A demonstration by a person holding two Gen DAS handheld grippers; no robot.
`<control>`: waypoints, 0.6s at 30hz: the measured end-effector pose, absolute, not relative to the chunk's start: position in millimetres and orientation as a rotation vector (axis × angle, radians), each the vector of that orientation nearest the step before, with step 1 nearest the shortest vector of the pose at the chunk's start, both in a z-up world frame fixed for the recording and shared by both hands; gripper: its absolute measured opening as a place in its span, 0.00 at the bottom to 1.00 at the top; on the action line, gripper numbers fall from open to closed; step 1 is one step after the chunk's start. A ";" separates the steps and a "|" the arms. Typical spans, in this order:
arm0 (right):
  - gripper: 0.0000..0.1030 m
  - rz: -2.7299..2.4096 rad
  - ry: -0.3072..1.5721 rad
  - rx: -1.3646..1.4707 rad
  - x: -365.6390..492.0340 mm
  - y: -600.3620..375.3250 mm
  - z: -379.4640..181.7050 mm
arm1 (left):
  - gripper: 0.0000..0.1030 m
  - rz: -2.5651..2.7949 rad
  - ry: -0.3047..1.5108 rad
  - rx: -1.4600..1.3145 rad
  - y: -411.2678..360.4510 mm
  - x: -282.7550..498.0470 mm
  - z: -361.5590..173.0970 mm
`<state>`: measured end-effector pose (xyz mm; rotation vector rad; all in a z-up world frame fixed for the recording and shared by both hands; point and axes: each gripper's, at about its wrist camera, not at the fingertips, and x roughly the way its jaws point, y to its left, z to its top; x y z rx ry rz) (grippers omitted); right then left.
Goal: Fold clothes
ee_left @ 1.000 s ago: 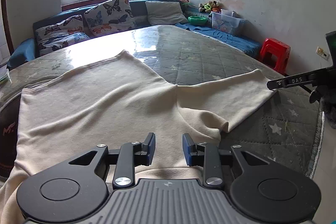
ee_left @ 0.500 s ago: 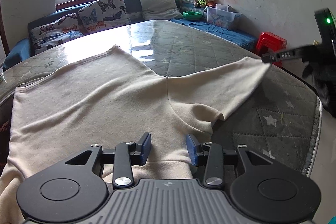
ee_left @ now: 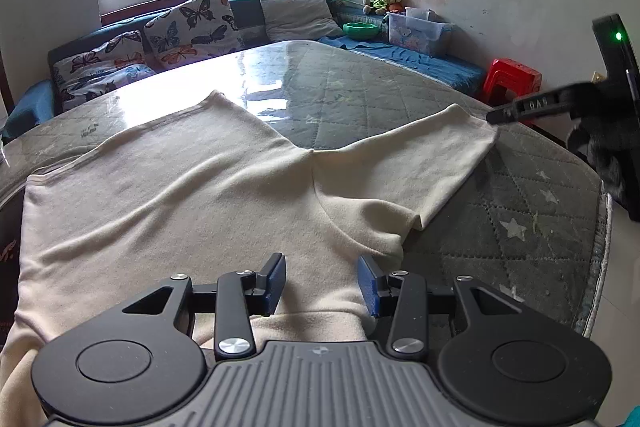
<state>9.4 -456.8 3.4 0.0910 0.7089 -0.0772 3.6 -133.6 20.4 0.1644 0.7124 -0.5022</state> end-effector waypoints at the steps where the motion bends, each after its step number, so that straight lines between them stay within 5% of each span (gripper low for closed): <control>1: 0.29 -0.073 0.719 0.097 6.7 -456.8 -0.5 | 0.42 -0.502 0.712 0.165 -133.8 3.9 20.5; 5: 0.30 -0.065 0.745 0.100 9.1 -454.8 -10.8 | 0.42 -0.504 0.712 0.168 -134.3 4.4 20.6; 9: 0.07 -0.045 0.741 0.073 17.5 -448.8 -12.4 | 0.42 -0.507 0.713 0.177 -135.2 3.6 20.3; 18: 0.07 -0.080 0.567 -0.229 40.4 -414.8 21.9 | 0.42 -0.522 0.708 0.190 -135.0 2.7 18.6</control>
